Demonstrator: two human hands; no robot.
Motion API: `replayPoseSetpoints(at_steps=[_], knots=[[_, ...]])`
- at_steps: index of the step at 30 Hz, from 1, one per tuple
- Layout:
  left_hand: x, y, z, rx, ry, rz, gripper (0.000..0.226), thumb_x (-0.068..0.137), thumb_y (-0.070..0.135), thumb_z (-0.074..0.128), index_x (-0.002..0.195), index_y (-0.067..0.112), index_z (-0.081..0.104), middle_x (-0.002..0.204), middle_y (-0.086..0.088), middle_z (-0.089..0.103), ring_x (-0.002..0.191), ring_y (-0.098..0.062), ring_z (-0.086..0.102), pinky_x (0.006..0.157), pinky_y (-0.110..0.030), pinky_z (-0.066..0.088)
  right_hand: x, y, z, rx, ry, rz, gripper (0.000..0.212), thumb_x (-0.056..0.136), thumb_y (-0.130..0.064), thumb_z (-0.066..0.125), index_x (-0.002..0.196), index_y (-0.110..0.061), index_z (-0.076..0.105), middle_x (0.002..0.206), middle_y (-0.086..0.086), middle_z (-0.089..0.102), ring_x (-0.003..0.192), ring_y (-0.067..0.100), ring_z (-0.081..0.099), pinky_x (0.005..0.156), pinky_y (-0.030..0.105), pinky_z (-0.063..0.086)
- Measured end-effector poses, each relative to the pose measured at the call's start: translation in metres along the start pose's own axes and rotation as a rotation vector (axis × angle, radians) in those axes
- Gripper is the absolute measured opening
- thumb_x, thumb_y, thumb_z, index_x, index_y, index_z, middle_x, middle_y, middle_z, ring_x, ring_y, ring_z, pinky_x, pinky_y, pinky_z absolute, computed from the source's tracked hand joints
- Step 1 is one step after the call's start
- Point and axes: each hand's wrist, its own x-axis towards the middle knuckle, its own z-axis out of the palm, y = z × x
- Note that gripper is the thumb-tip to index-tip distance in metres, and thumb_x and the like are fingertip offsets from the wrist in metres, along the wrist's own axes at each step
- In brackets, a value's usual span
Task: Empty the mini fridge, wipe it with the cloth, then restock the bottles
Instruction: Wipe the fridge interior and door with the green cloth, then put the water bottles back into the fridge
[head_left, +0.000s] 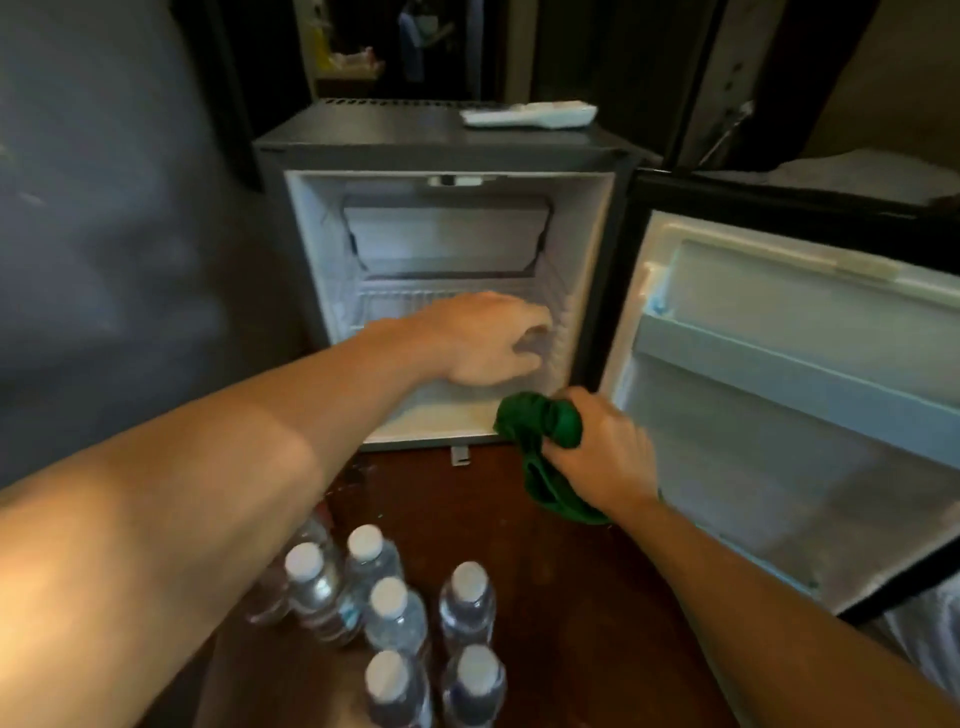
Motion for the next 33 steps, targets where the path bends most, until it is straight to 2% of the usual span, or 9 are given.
replayPoseSetpoints(at_steps=[6, 12, 16, 19, 21, 25, 30, 33], knots=[[-0.084, -0.073, 0.001, -0.112, 0.066, -0.326, 0.043, 0.097, 0.037, 0.052, 0.136, 0.019, 0.048, 0.136, -0.006, 0.056, 0.122, -0.030, 0.052, 0.099, -0.043, 0.045, 0.011, -0.088, -0.004, 0.019, 0.053, 0.032, 0.042, 0.079, -0.044, 0.067, 0.118, -0.035, 0.053, 0.117, 0.002, 0.062, 0.101, 0.035, 0.061, 0.082, 0.041, 0.051], [-0.146, -0.105, 0.001, -0.191, 0.093, -0.469, 0.044, 0.094, 0.041, 0.054, 0.135, 0.025, 0.048, 0.128, -0.002, 0.061, 0.117, -0.029, 0.056, 0.097, -0.045, 0.047, -0.013, -0.148, 0.001, -0.033, 0.002, -0.019, 0.043, 0.081, -0.042, 0.068, 0.120, -0.031, 0.053, 0.121, 0.003, 0.059, 0.106, 0.034, 0.059, 0.083, 0.040, 0.046], [-0.181, -0.109, 0.003, -0.235, 0.140, -0.513, 0.037, 0.093, 0.040, 0.056, 0.127, 0.025, 0.053, 0.122, -0.001, 0.063, 0.107, -0.025, 0.060, 0.088, -0.039, 0.050, -0.026, -0.168, 0.004, 0.012, 0.024, -0.015, 0.042, 0.079, -0.042, 0.069, 0.116, -0.034, 0.054, 0.118, 0.000, 0.060, 0.104, 0.033, 0.059, 0.082, 0.041, 0.050], [-0.202, -0.106, 0.003, -0.252, 0.151, -0.558, 0.043, 0.096, 0.036, 0.056, 0.136, 0.025, 0.047, 0.129, -0.001, 0.060, 0.114, -0.027, 0.059, 0.090, -0.035, 0.046, -0.034, -0.183, 0.007, 0.040, 0.004, -0.053, 0.041, 0.077, -0.043, 0.070, 0.114, -0.035, 0.054, 0.115, 0.000, 0.061, 0.102, 0.033, 0.060, 0.082, 0.044, 0.052], [-0.213, -0.102, 0.001, -0.252, 0.162, -0.594, 0.044, 0.097, 0.035, 0.054, 0.138, 0.025, 0.046, 0.129, -0.003, 0.060, 0.115, -0.030, 0.058, 0.093, -0.036, 0.046, -0.038, -0.192, 0.008, 0.052, -0.018, -0.081, 0.040, 0.077, -0.042, 0.070, 0.113, -0.034, 0.054, 0.116, 0.000, 0.061, 0.102, 0.033, 0.060, 0.084, 0.043, 0.051], [-0.231, -0.092, 0.002, -0.228, 0.164, -0.702, 0.032, 0.095, 0.036, 0.054, 0.125, 0.022, 0.052, 0.118, -0.005, 0.063, 0.102, -0.028, 0.061, 0.091, -0.043, 0.052, -0.047, -0.205, 0.007, 0.065, -0.061, -0.116, 0.039, 0.079, -0.042, 0.069, 0.114, -0.033, 0.054, 0.117, 0.000, 0.061, 0.101, 0.033, 0.060, 0.083, 0.040, 0.049], [-0.245, -0.068, 0.010, -0.266, 0.171, -0.819, 0.041, 0.094, 0.036, 0.057, 0.133, 0.024, 0.049, 0.125, -0.003, 0.060, 0.109, -0.029, 0.059, 0.094, -0.045, 0.051, -0.064, -0.205, 0.008, 0.144, -0.107, -0.147, 0.035, 0.078, -0.042, 0.069, 0.109, -0.033, 0.054, 0.107, 0.001, 0.063, 0.096, 0.032, 0.061, 0.079, 0.037, 0.048], [-0.255, -0.054, 0.015, -0.250, 0.185, -0.870, 0.038, 0.093, 0.035, 0.055, 0.130, 0.027, 0.049, 0.124, -0.002, 0.062, 0.112, -0.030, 0.057, 0.096, -0.047, 0.049, -0.078, -0.209, 0.014, 0.203, -0.143, -0.164, 0.036, 0.076, -0.042, 0.068, 0.108, -0.033, 0.054, 0.104, 0.000, 0.064, 0.095, 0.030, 0.061, 0.077, 0.035, 0.047]])
